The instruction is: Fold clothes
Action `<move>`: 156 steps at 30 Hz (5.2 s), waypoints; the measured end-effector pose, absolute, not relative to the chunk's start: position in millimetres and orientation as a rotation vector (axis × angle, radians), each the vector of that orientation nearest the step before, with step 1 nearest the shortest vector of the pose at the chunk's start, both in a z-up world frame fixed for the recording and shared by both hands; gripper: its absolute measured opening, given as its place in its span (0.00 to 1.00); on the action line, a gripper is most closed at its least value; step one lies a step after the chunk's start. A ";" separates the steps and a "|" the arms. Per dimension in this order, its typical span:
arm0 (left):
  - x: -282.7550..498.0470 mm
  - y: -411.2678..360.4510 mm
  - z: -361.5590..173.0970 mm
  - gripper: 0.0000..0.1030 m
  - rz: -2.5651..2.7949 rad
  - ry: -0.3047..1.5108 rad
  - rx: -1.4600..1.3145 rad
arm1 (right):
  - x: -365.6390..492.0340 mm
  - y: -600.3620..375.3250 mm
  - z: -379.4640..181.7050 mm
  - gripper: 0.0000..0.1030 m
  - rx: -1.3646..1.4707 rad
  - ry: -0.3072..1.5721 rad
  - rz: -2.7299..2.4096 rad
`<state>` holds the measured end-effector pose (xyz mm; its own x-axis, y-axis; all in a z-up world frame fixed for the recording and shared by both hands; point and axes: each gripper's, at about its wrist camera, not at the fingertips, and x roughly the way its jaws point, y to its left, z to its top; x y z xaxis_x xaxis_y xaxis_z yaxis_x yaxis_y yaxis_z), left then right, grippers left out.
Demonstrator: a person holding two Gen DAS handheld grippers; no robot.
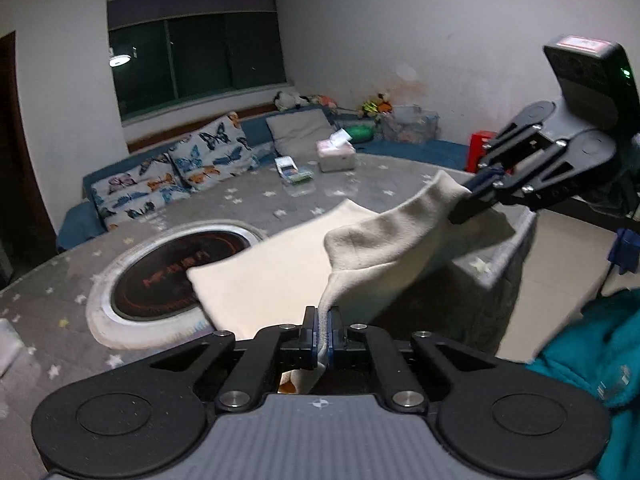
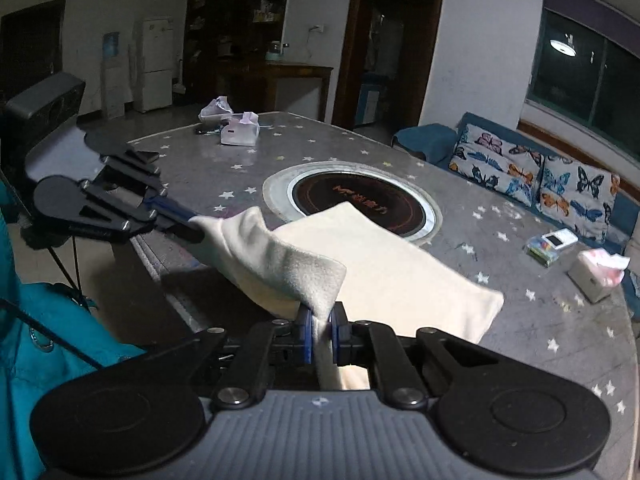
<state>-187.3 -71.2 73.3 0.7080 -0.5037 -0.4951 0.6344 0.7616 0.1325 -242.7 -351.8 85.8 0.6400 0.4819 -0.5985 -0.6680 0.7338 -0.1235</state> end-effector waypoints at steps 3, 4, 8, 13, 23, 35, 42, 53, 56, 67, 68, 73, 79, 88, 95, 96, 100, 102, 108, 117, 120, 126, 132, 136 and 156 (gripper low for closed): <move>-171.1 -76.2 77.0 0.04 -0.617 0.434 0.313 | -230.0 -351.9 92.1 0.08 -0.360 0.553 0.657; -164.2 -77.7 78.4 0.04 -0.610 0.421 0.318 | -225.1 -351.9 94.1 0.08 -0.366 0.548 0.653; -130.6 -82.4 84.5 0.04 -0.583 0.386 0.322 | -189.5 -353.8 103.8 0.08 -0.367 0.541 0.638; -75.7 -91.0 83.6 0.04 -0.542 0.395 0.311 | -132.3 -349.9 106.5 0.08 -0.385 0.551 0.613; 27.4 -110.0 45.2 0.05 -0.463 0.551 0.303 | -28.3 -340.4 56.9 0.08 -0.376 0.672 0.538; 51.1 -109.0 23.3 0.27 -0.358 0.628 0.250 | -7.8 -351.3 9.3 0.38 -0.229 0.740 0.433; 23.5 -99.7 40.5 0.53 -0.325 0.565 0.145 | -39.5 -352.6 27.7 0.71 -0.163 0.662 0.431; -37.4 -88.9 39.5 0.70 -0.262 0.571 0.023 | -101.3 -330.8 25.2 0.95 -0.148 0.599 0.523; -38.6 -89.8 33.4 0.74 -0.241 0.599 0.012 | -100.6 -335.3 16.0 0.99 -0.105 0.623 0.497; -36.9 -88.0 16.8 0.97 -0.168 0.671 0.005 | -98.4 -350.1 -5.6 1.00 -0.010 0.647 0.470; -36.3 -87.5 15.9 0.98 -0.158 0.677 0.003 | -98.6 -349.5 -6.1 1.00 -0.012 0.646 0.470; -33.7 -82.7 11.5 1.00 -0.140 0.710 -0.032 | -99.3 -349.9 -8.6 1.00 -0.018 0.637 0.481; -35.2 -82.1 10.6 1.00 -0.136 0.714 -0.041 | -99.2 -353.7 1.9 1.00 0.018 0.675 0.526; -35.8 -84.5 11.3 1.00 -0.123 0.728 -0.033 | -106.8 -349.1 -3.0 1.00 -0.031 0.706 0.630; -44.3 -89.0 12.9 1.00 -0.122 0.752 -0.030 | -109.3 -353.8 -1.6 1.00 -0.118 0.732 0.655; -46.3 -90.0 13.3 1.00 -0.126 0.755 -0.028 | -110.7 -354.7 -1.6 1.00 -0.137 0.736 0.653; -54.3 -92.9 15.1 1.00 -0.149 0.755 -0.017 | -116.9 -365.5 1.2 1.00 -0.151 0.742 0.635; -55.5 -93.3 17.3 1.00 -0.152 0.751 -0.012 | -120.6 -369.4 10.2 1.00 -0.105 0.730 0.635; -57.2 -95.4 33.8 0.99 -0.167 0.698 0.005 | -133.5 -354.8 22.6 1.00 -0.038 0.692 0.763; -46.6 -92.7 19.3 0.99 -0.143 0.735 0.032 | -132.2 -349.9 0.8 1.00 -0.015 0.748 0.810; -45.5 -87.4 19.2 0.99 -0.137 0.738 0.021 | -133.5 -351.8 5.1 1.00 -0.029 0.755 0.805; -43.2 -89.4 29.3 0.99 -0.138 0.696 0.027 | -129.1 -345.5 18.0 1.00 -0.028 0.726 0.828; -25.5 -83.7 22.9 0.99 -0.091 0.705 0.035 | -115.7 -339.8 7.0 1.00 -0.042 0.761 0.818; -19.5 -71.7 18.9 1.00 -0.074 0.727 0.005 | -112.8 -342.8 8.1 1.00 -0.053 0.777 0.813; -2.5 -71.8 17.0 1.00 -0.063 0.726 0.004 | -11.4 -350.9 3.2 1.00 0.005 0.812 0.659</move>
